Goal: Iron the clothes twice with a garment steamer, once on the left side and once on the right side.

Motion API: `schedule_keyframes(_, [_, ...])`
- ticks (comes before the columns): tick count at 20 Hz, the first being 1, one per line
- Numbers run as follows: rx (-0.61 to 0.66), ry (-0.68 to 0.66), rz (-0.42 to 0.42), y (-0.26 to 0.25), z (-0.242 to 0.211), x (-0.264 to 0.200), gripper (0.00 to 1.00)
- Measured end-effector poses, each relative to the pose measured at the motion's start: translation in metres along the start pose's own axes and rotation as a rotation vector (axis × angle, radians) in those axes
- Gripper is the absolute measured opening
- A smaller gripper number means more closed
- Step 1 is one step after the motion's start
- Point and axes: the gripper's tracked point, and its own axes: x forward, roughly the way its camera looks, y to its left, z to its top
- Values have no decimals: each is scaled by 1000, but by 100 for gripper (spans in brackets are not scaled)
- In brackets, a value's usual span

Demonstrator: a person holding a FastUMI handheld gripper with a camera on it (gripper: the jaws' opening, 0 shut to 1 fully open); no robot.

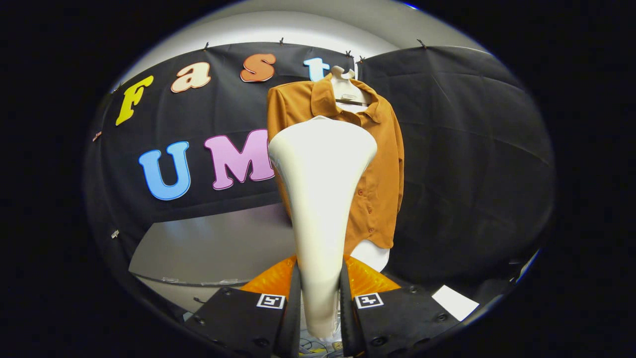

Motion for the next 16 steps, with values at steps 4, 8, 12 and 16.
schedule_keyframes(4, [0,1,64,-23,18,54,36])
schedule_keyframes(8, [-16,3,132,-31,35,96,36])
schedule_keyframes(12, [-14,14,188,-34,44,127,36])
schedule_keyframes(16, [-25,36,235,-28,47,150,36])
